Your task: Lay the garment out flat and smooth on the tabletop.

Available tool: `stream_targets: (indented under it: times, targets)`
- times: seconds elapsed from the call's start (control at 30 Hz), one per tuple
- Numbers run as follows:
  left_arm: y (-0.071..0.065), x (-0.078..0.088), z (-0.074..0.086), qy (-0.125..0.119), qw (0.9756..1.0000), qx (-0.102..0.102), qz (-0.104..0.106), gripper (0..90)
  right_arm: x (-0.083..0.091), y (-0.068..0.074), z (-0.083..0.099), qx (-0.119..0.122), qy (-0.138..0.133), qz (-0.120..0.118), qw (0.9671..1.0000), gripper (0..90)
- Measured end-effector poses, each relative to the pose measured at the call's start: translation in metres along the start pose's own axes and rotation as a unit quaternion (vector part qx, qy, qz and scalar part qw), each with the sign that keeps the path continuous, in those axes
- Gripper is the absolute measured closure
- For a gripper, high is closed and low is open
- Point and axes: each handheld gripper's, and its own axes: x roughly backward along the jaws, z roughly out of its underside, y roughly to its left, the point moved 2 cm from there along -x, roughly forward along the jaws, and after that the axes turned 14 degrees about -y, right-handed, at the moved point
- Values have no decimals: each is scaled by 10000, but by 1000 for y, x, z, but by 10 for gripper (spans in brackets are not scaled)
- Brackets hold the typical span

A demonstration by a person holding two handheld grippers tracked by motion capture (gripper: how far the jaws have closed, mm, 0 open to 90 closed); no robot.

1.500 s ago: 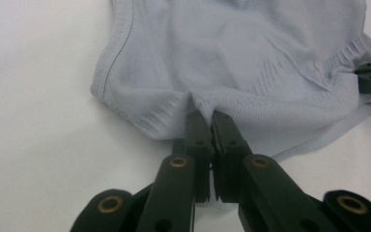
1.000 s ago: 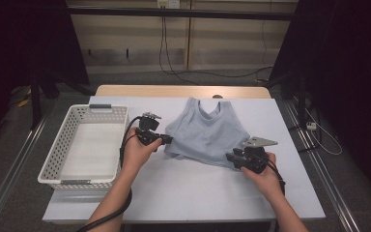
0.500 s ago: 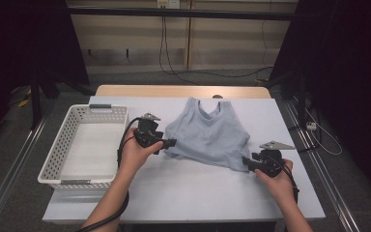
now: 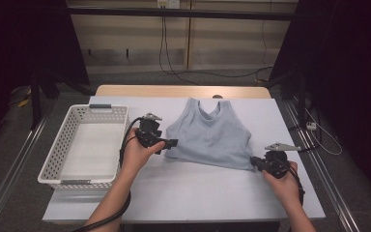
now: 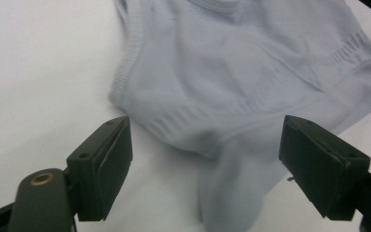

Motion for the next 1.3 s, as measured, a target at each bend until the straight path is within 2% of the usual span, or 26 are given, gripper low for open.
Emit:
stream_targets:
  times: [0.17,0.23,0.4,0.47,0.57,0.6,0.73,0.8,0.9,1.1,1.23,1.3]
  targets:
    - [4,-3,3,-12,9999,34,-153,220,3,-10,1,-49,-15,95,9999,878]
    - [6,-7,5,11,9997,20,-259,245,3,-10,2,-99,-37,69,9999,877]
    - [14,-18,11,72,9990,56,-433,320,2,-9,2,-11,-37,63,10000,873]
    - [18,-22,11,52,9989,95,-462,346,2,-9,2,-5,-39,61,10000,873]
    - [21,-30,11,69,9987,38,-512,415,1,-9,2,21,-36,48,10000,872]
    - [22,-32,11,80,9989,82,-451,444,1,-9,2,31,-35,46,10000,871]
    - [27,-42,13,94,9982,183,-565,465,0,-8,2,51,-32,37,10000,870]
    - [30,-45,13,99,9980,145,-614,470,0,-7,2,64,-27,30,10000,870]
    - [32,-48,11,167,9977,229,-613,493,0,-7,1,67,-51,18,10000,870]
    - [30,-53,10,248,9979,174,-567,640,1,-7,1,64,-47,5,10000,870]
    - [29,-52,8,324,9978,313,-496,801,1,-6,1,48,-50,-1,10000,871]
    - [27,-50,4,329,9979,262,-495,822,2,-7,0,40,-48,-9,10000,873]
